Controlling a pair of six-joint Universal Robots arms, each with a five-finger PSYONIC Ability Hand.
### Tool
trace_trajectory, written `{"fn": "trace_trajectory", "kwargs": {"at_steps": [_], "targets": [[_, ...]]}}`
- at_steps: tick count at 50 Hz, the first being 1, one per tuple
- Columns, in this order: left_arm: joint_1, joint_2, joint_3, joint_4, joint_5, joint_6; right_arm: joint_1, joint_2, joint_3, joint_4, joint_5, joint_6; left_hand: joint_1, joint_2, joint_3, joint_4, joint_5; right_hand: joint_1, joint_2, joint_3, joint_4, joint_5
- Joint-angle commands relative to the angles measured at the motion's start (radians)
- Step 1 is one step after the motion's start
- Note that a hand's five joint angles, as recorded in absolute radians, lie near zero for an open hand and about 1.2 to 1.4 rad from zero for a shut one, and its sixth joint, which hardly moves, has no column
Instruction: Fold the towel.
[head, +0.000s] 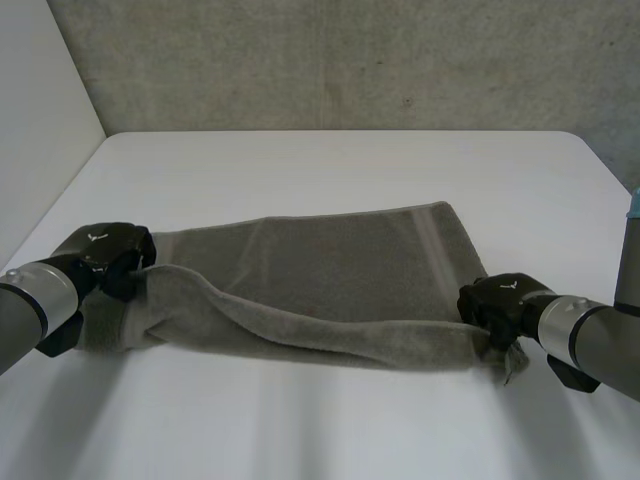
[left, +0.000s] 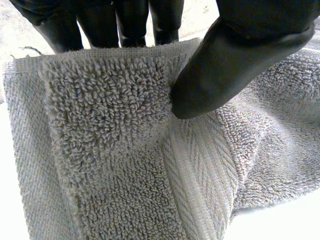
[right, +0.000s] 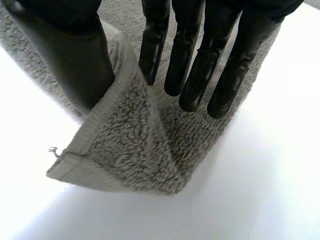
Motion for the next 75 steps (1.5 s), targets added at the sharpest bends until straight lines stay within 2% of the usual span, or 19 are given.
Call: {"fn": "trace_trajectory", "kwargs": {"at_steps": [1, 4, 6, 12, 14, 17, 23, 31, 34, 38, 40, 43, 45, 46, 48, 52, 56, 67, 75], "targets": [[0.005, 0.002, -0.004, 0.007, -0.001, 0.000, -0.001, -0.002, 0.028, 0.000, 0.002, -0.005, 0.128, 0.077, 0.065, 0.047, 0.085, 0.066, 0.064, 0.065, 0.064, 0.066], [0.006, 0.005, -0.002, 0.006, -0.004, -0.001, -0.006, -0.006, 0.034, 0.016, 0.008, -0.017, 0.128, 0.077, 0.065, 0.047, 0.085, 0.293, 0.290, 0.291, 0.290, 0.292], [0.011, 0.029, 0.001, -0.001, -0.006, -0.001, -0.025, -0.025, 0.022, 0.055, 0.004, -0.037, 0.128, 0.077, 0.065, 0.047, 0.085, 0.566, 0.564, 0.565, 0.564, 0.565], [0.011, 0.152, 0.013, -0.007, -0.003, -0.013, -0.052, -0.175, -0.043, 0.134, -0.021, -0.080, 0.128, 0.077, 0.065, 0.047, 0.085, 0.567, 0.565, 0.566, 0.565, 0.566], [0.009, 0.257, 0.031, -0.005, -0.001, -0.018, -0.052, -0.322, -0.116, 0.164, -0.061, -0.068, 0.128, 0.077, 0.065, 0.047, 0.085, 0.567, 0.565, 0.566, 0.565, 0.566], [0.006, 0.357, 0.063, -0.001, -0.001, -0.024, -0.061, -0.423, -0.204, 0.162, -0.114, -0.024, 0.128, 0.077, 0.065, 0.047, 0.085, 0.567, 0.565, 0.566, 0.565, 0.566], [0.013, 0.427, 0.114, 0.002, -0.001, -0.084, -0.101, -0.451, -0.293, 0.178, -0.174, 0.027, 0.128, 0.077, 0.065, 0.047, 0.085, 0.567, 0.565, 0.566, 0.565, 0.566], [0.011, 0.221, 0.194, -0.001, -0.004, -0.118, -0.085, -0.189, -0.333, 0.192, -0.168, -0.140, 0.128, 0.077, 0.065, 0.047, 0.085, 0.567, 0.565, 0.566, 0.565, 0.566], [0.003, 0.022, 0.290, -0.001, -0.006, -0.104, -0.021, -0.027, -0.414, 0.183, -0.099, -0.288, 0.128, 0.077, 0.065, 0.047, 0.085, 0.567, 0.565, 0.566, 0.565, 0.566], [-0.021, -0.119, 0.399, 0.001, -0.032, -0.084, 0.034, 0.080, -0.518, 0.155, -0.036, -0.292, 0.128, 0.077, 0.065, 0.047, 0.085, 0.567, 0.565, 0.566, 0.565, 0.566], [-0.082, -0.245, 0.558, 0.004, -0.101, -0.044, 0.066, 0.139, -0.631, 0.061, -0.006, -0.289, 0.128, 0.077, 0.065, 0.047, 0.085, 0.567, 0.565, 0.566, 0.565, 0.566], [-0.116, -0.299, 0.657, 0.012, -0.142, -0.021, 0.073, 0.153, -0.684, -0.021, 0.002, -0.280, 0.128, 0.077, 0.065, 0.047, 0.085, 0.567, 0.565, 0.566, 0.565, 0.566], [-0.141, -0.366, 0.869, 0.045, -0.214, -0.020, 0.074, 0.149, -0.764, -0.242, 0.013, -0.232, 0.128, 0.077, 0.065, 0.047, 0.085, 0.567, 0.565, 0.566, 0.565, 0.566], [-0.141, -0.366, 0.870, 0.045, -0.215, -0.020, 0.074, 0.149, -0.764, -0.243, 0.013, -0.232, 0.128, 0.077, 0.065, 0.047, 0.085, 0.567, 0.565, 0.566, 0.565, 0.566], [-0.156, -0.380, 1.025, 0.114, -0.262, -0.041, 0.071, 0.109, -0.793, -0.466, 0.025, -0.140, 0.128, 0.077, 0.065, 0.047, 0.085, 0.567, 0.565, 0.566, 0.565, 0.566], [-0.161, -0.366, 1.077, 0.220, -0.290, -0.076, 0.065, 0.070, -0.792, -0.597, 0.037, -0.070, 0.128, 0.077, 0.065, 0.047, 0.085, 0.567, 0.565, 0.566, 0.565, 0.566], [-0.170, -0.322, 1.047, 0.370, -0.290, -0.113, 0.060, 0.063, -0.761, -0.581, 0.036, -0.042, 0.128, 0.077, 0.065, 0.047, 0.085, 0.567, 0.565, 0.566, 0.565, 0.566], [-0.172, -0.317, 0.712, 0.391, -0.277, -0.112, 0.059, 0.116, -0.557, -0.472, 0.016, -0.056, 0.128, 0.077, 0.065, 0.047, 0.085, 0.567, 0.565, 0.566, 0.565, 0.566], [-0.169, -0.342, 0.369, 0.452, -0.189, -0.084, 0.034, 0.162, -0.326, -0.449, 0.014, -0.109, 0.128, 0.077, 0.065, 0.047, 0.085, 0.567, 0.565, 0.566, 0.565, 0.566]]}}
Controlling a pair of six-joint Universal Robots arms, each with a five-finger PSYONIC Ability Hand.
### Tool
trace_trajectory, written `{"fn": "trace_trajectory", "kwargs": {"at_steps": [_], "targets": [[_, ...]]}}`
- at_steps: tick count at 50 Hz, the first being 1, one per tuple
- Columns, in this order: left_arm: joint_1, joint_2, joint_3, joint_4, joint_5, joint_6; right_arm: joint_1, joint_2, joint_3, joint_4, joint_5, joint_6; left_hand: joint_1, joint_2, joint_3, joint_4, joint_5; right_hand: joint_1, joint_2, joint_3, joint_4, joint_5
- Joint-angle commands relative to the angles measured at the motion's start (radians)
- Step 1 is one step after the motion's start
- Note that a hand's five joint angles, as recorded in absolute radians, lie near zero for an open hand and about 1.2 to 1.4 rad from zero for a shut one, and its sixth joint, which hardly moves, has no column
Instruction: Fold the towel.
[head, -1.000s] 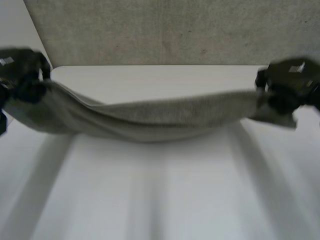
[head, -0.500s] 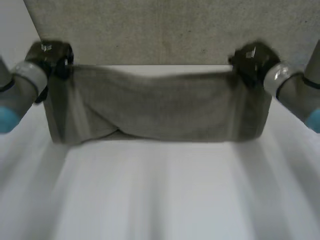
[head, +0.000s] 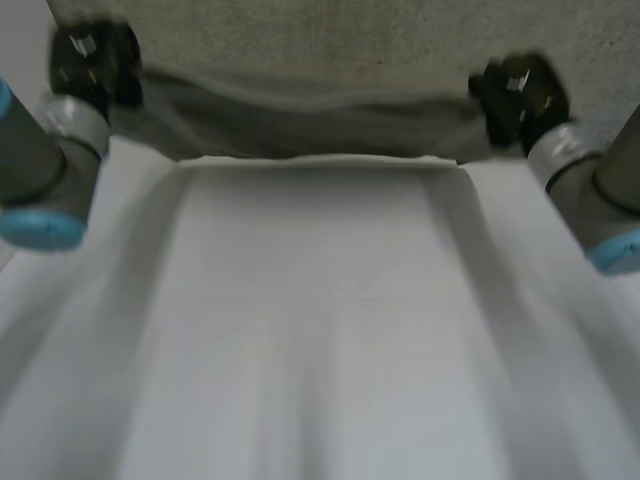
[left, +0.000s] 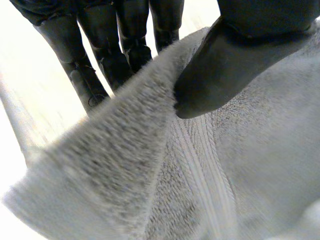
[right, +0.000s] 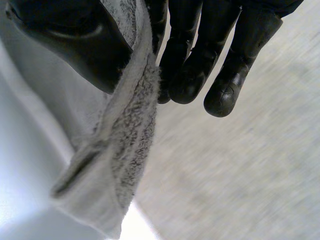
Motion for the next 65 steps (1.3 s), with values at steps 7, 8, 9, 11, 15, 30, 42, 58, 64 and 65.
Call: {"fn": "trace_trajectory", "kwargs": {"at_steps": [7, 8, 9, 11, 15, 30, 42, 58, 64, 65], "targets": [[0.029, 0.115, -0.426, 0.050, 0.097, 0.134, -0.067, -0.103, 0.273, 0.121, -0.004, -0.030, 0.119, 0.070, 0.058, 0.043, 0.085, 0.063, 0.080, 0.064, 0.063, 0.057], [0.043, 0.170, -0.469, 0.050, 0.100, 0.151, -0.081, -0.162, 0.290, 0.161, -0.016, -0.028, 0.119, 0.070, 0.058, 0.043, 0.085, 0.063, 0.080, 0.064, 0.063, 0.057], [0.043, 0.170, -0.469, 0.050, 0.100, 0.152, -0.081, -0.162, 0.290, 0.161, -0.016, -0.028, 0.119, 0.070, 0.058, 0.043, 0.085, 0.063, 0.080, 0.064, 0.063, 0.057], [0.059, 0.232, -0.509, 0.049, 0.105, 0.162, -0.138, -0.283, 0.311, 0.246, -0.073, -0.020, 0.119, 0.070, 0.058, 0.043, 0.085, 0.063, 0.080, 0.064, 0.063, 0.057], [0.103, 0.470, -0.618, 0.042, 0.178, 0.162, -0.212, -0.409, 0.325, 0.342, -0.162, 0.006, 0.119, 0.070, 0.058, 0.043, 0.085, 0.063, 0.080, 0.064, 0.063, 0.057], [0.117, 0.301, -0.597, 0.056, 0.321, 0.184, -0.258, -0.221, 0.221, 0.425, -0.256, -0.014, 0.119, 0.070, 0.058, 0.043, 0.085, 0.063, 0.080, 0.064, 0.063, 0.057], [0.100, -0.113, -0.186, 0.042, 0.223, 0.253, -0.146, 0.118, -0.061, 0.353, -0.170, -0.062, 0.119, 0.070, 0.058, 0.043, 0.085, 0.063, 0.080, 0.064, 0.063, 0.057], [0.063, -0.301, 0.015, -0.031, 0.217, 0.256, -0.081, 0.347, -0.273, 0.325, -0.064, -0.071, -0.120, -0.169, -0.181, -0.197, -0.154, 0.063, 0.080, 0.064, 0.063, 0.057], [0.054, -0.301, 0.011, -0.031, 0.214, 0.257, -0.081, 0.359, -0.272, 0.324, -0.061, -0.071, -0.400, -0.449, -0.461, -0.477, -0.434, 0.063, 0.080, 0.064, 0.063, 0.057], [0.052, -0.301, 0.011, -0.033, 0.211, 0.257, -0.081, 0.359, -0.269, 0.324, -0.059, -0.072, -0.511, -0.560, -0.571, -0.587, -0.545, 0.000, 0.017, 0.001, 0.000, -0.006]]}}
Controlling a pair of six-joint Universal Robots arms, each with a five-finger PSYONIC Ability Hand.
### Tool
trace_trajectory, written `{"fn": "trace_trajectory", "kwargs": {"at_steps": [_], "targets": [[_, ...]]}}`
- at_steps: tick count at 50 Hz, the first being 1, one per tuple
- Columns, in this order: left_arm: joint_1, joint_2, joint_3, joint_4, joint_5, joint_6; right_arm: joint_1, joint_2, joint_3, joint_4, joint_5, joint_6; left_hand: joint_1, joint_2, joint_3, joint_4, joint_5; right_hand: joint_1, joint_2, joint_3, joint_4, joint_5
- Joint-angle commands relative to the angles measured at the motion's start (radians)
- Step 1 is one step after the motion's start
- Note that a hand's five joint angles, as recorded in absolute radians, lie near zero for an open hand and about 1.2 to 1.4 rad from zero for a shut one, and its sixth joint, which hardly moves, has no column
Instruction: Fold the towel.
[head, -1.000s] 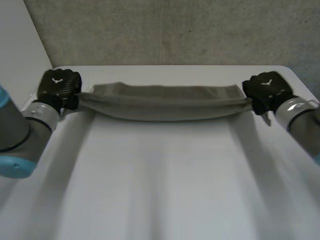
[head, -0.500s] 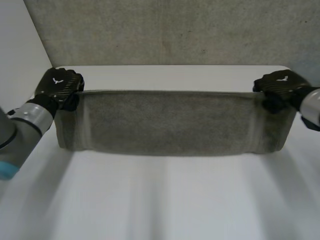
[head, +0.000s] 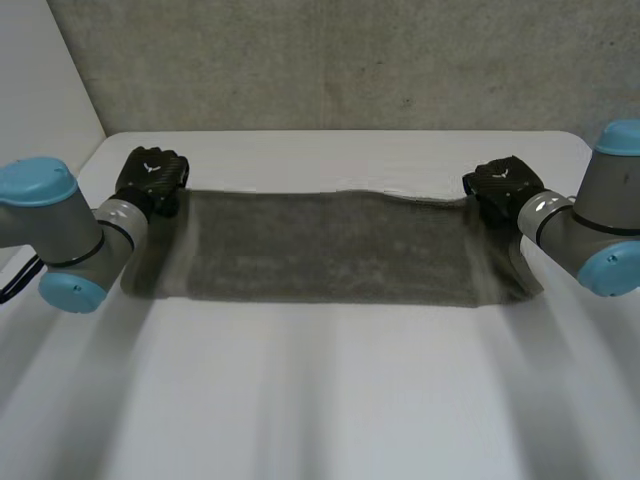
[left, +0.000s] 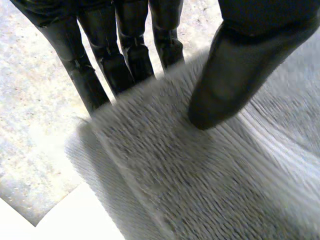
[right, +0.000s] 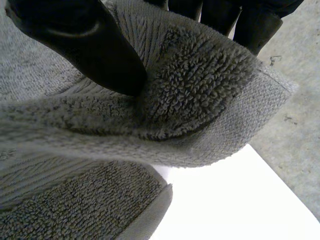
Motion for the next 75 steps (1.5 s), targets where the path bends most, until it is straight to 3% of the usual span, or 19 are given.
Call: {"fn": "trace_trajectory", "kwargs": {"at_steps": [1, 2, 3, 4, 5, 11, 18, 32, 36, 42, 51, 57, 65, 67, 68, 70, 75], "targets": [[-0.010, 0.007, -0.011, 0.000, -0.006, 0.001, -0.002, 0.007, 0.008, -0.001, 0.002, -0.002, -0.377, -0.373, -0.381, -0.376, -0.382, -0.001, 0.001, 0.001, -0.001, -0.023], [-0.010, 0.007, -0.011, 0.000, -0.006, 0.001, -0.002, 0.007, 0.009, -0.004, 0.008, -0.002, -0.378, -0.375, -0.383, -0.378, -0.384, -0.390, -0.388, -0.389, -0.390, -0.413], [-0.011, 0.011, -0.011, 0.000, -0.008, 0.001, -0.002, 0.007, 0.009, -0.004, 0.008, -0.002, -0.591, -0.587, -0.595, -0.590, -0.596, -0.394, -0.392, -0.393, -0.394, -0.417], [-0.011, 0.014, -0.011, 0.000, -0.008, 0.001, -0.002, 0.005, 0.014, -0.012, 0.021, -0.003, -0.770, -0.766, -0.774, -0.769, -0.775, -0.836, -0.834, -0.835, -0.836, -0.859], [-0.011, 0.014, -0.011, 0.000, -0.008, 0.001, -0.002, 0.000, 0.017, -0.021, 0.041, -0.003, -0.772, -0.768, -0.776, -0.771, -0.777, -1.159, -1.157, -1.158, -1.159, -1.182], [-0.013, 0.046, -0.014, -0.004, -0.043, -0.001, -0.002, -0.026, 0.032, -0.056, 0.091, -0.005, -0.792, -0.788, -0.797, -0.792, -0.798, -1.159, -1.157, -1.158, -1.159, -1.182], [-0.013, 0.128, -0.051, -0.038, -0.097, -0.010, -0.002, -0.159, 0.127, -0.180, 0.138, 0.009, -0.789, -0.786, -0.794, -0.789, -0.795, -1.159, -1.157, -1.158, -1.159, -1.182], [0.003, 0.496, -0.472, -0.052, -0.095, -0.019, 0.009, -0.501, 0.544, -0.200, 0.132, 0.064, -0.789, -0.786, -0.794, -0.789, -0.795, -1.159, -1.157, -1.158, -1.159, -1.182], [0.004, 0.599, -0.610, -0.032, -0.093, -0.050, -0.002, -0.521, 0.631, -0.202, 0.130, 0.083, -0.792, -0.788, -0.797, -0.792, -0.798, -1.159, -1.157, -1.158, -1.159, -1.182], [0.003, 0.631, -0.710, 0.014, -0.092, -0.117, -0.006, -0.506, 0.750, -0.222, 0.103, 0.075, -0.789, -0.786, -0.794, -0.789, -0.795, -1.159, -1.157, -1.158, -1.159, -1.182], [-0.007, 0.626, -0.782, 0.153, -0.095, -0.176, -0.089, -0.409, 0.783, -0.280, -0.018, 0.066, -0.787, -0.783, -0.791, -0.786, -0.792, -0.953, -0.951, -0.951, -0.953, -0.975], [-0.008, 0.625, -0.822, 0.224, -0.101, -0.177, -0.095, -0.352, 0.772, -0.319, -0.015, 0.063, -0.787, -0.783, -0.791, -0.786, -0.792, -0.870, -0.868, -0.869, -0.870, -0.892], [-0.007, 0.637, -0.883, 0.304, -0.103, -0.179, -0.114, -0.311, 0.769, -0.372, -0.012, 0.035, -0.787, -0.783, -0.791, -0.786, -0.792, -0.491, -0.489, -0.490, -0.491, -0.514], [-0.007, 0.639, -0.891, 0.319, -0.103, -0.179, -0.117, -0.299, 0.757, -0.374, -0.009, 0.021, -0.787, -0.783, -0.791, -0.786, -0.792, -0.249, -0.247, -0.247, -0.249, -0.271], [-0.007, 0.640, -0.896, 0.328, -0.104, -0.179, -0.117, -0.299, 0.756, -0.374, -0.009, 0.021, -0.787, -0.783, -0.791, -0.786, -0.792, -0.247, -0.246, -0.246, -0.247, -0.270], [-0.007, 0.643, -0.899, 0.332, -0.103, -0.177, -0.130, -0.288, 0.740, -0.374, -0.008, 0.012, -0.787, -0.783, -0.791, -0.786, -0.792, 0.061, 0.063, 0.062, 0.061, 0.038], [-0.007, 0.643, -0.899, 0.333, -0.104, -0.177, -0.193, -0.289, 0.720, -0.369, -0.001, 0.007, -0.789, -0.786, -0.794, -0.789, -0.795, 0.063, 0.065, 0.064, 0.063, 0.040]]}}
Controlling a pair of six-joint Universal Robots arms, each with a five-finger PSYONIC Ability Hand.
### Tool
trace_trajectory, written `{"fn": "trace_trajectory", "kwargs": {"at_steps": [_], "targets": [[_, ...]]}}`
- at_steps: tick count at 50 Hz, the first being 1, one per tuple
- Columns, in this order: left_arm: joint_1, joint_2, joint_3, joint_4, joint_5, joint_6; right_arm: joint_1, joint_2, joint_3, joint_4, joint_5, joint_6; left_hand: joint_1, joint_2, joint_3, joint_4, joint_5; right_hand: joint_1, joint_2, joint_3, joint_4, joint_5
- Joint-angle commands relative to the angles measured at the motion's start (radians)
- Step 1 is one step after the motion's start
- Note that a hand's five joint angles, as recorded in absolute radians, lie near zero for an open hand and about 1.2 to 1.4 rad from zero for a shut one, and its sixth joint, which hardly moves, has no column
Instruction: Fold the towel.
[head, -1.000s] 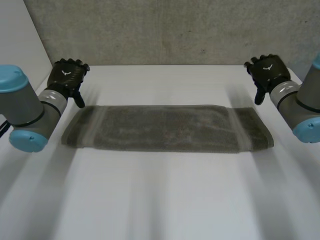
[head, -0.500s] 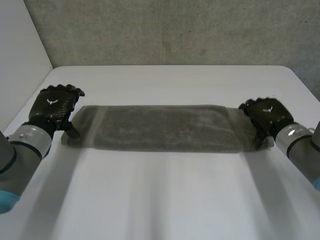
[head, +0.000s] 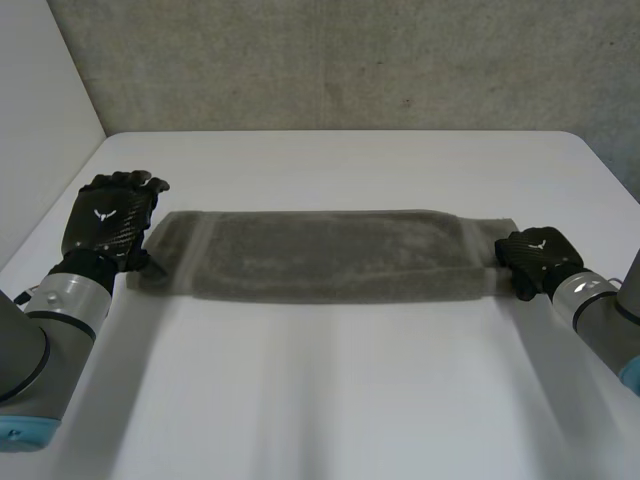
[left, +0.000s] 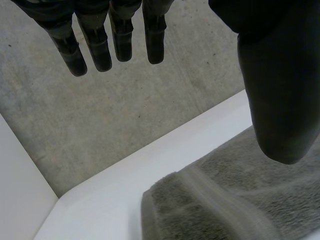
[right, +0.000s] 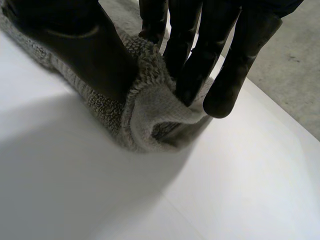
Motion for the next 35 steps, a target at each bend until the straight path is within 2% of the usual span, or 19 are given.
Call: {"fn": "trace_trajectory", "kwargs": {"at_steps": [1, 9, 11, 15, 20, 22, 23, 25, 26, 28, 29, 30, 31, 33, 34, 35], "targets": [[0.002, 0.003, -0.005, 0.008, 0.001, 0.001, -0.068, 0.004, -0.030, 0.007, 0.007, -0.012, -0.063, -0.059, -0.064, -0.071, -0.038, 0.086, 0.092, 0.102, 0.075, 0.077], [0.011, 0.004, -0.008, 0.009, 0.001, 0.001, -0.232, 0.010, -0.095, 0.057, 0.007, -0.057, -0.063, -0.059, -0.064, -0.071, -0.038, 0.086, 0.092, 0.102, 0.075, 0.077], [0.011, 0.004, -0.008, 0.009, 0.001, 0.001, -0.305, -0.010, -0.156, 0.100, 0.010, -0.086, -0.063, -0.059, -0.064, -0.071, -0.038, 0.086, 0.092, 0.102, 0.075, 0.077], [0.012, 0.004, -0.007, 0.009, 0.001, 0.001, -0.338, -0.048, -0.210, 0.149, 0.004, -0.103, -0.063, -0.059, -0.064, -0.071, -0.038, 0.086, 0.092, 0.102, 0.075, 0.077], [0.011, 0.004, -0.007, 0.009, 0.001, 0.001, -0.304, -0.135, -0.256, 0.183, -0.002, -0.094, -0.063, -0.059, -0.064, -0.071, -0.038, 0.086, 0.092, 0.102, 0.075, 0.077], [0.011, 0.003, -0.008, 0.009, 0.001, 0.001, -0.190, -0.195, -0.265, 0.191, -0.002, -0.094, -0.063, -0.059, -0.064, -0.071, -0.038, 0.086, 0.092, 0.102, 0.075, 0.077], [0.009, 0.003, -0.008, 0.008, 0.001, 0.001, -0.189, -0.195, -0.265, 0.191, -0.002, -0.094, -0.063, -0.059, -0.064, -0.071, -0.038, 0.086, 0.092, 0.102, 0.075, 0.077], [0.008, 0.003, -0.008, 0.008, -0.001, 0.001, -0.016, -0.201, -0.276, 0.185, 0.010, -0.098, -0.063, -0.059, -0.064, -0.071, -0.038, 0.086, 0.092, 0.102, 0.075, 0.077], [0.008, 0.001, -0.008, 0.006, -0.001, 0.001, -0.016, -0.201, -0.276, 0.185, 0.010, -0.098, -0.066, -0.062, -0.067, -0.074, -0.041, 0.086, 0.092, 0.102, 0.075, 0.077], [0.006, 0.001, -0.007, 0.000, -0.001, 0.001, 0.168, -0.183, -0.306, 0.182, 0.024, -0.106, -0.066, -0.062, -0.067, -0.074, -0.041, 0.086, 0.092, 0.102, 0.075, 0.077], [0.005, 0.001, -0.008, -0.003, -0.001, 0.001, 0.168, -0.183, -0.306, 0.182, 0.024, -0.106, -0.066, -0.062, -0.067, -0.074, -0.041, 0.086, 0.092, 0.102, 0.075, 0.077], [0.005, 0.001, -0.008, -0.003, -0.001, 0.001, 0.257, -0.151, -0.329, 0.182, 0.042, -0.107, -0.066, -0.062, -0.067, -0.074, -0.041, 0.086, 0.092, 0.102, 0.075, 0.077], [0.003, 0.001, -0.008, -0.003, -0.001, 0.001, 0.257, -0.151, -0.329, 0.182, 0.043, -0.107, -0.066, -0.062, -0.067, -0.074, -0.041, 0.086, 0.092, 0.102, 0.075, 0.077], [0.002, 0.001, -0.008, -0.003, -0.001, 0.001, 0.410, -0.056, -0.398, 0.182, 0.096, -0.110, -0.066, -0.062, -0.067, -0.074, -0.041, 0.086, 0.092, 0.102, 0.075, 0.077], [0.002, 0.001, -0.010, -0.003, -0.001, 0.001, 0.411, -0.056, -0.398, 0.182, 0.096, -0.110, -0.066, -0.062, -0.067, -0.074, -0.041, 0.086, 0.092, 0.102, 0.075, 0.077], [0.002, 0.001, -0.010, -0.003, -0.001, 0.001, 0.470, -0.004, -0.433, 0.183, 0.114, -0.113, -0.066, -0.062, -0.067, -0.074, -0.041, 0.086, 0.092, 0.102, 0.075, 0.077]]}}
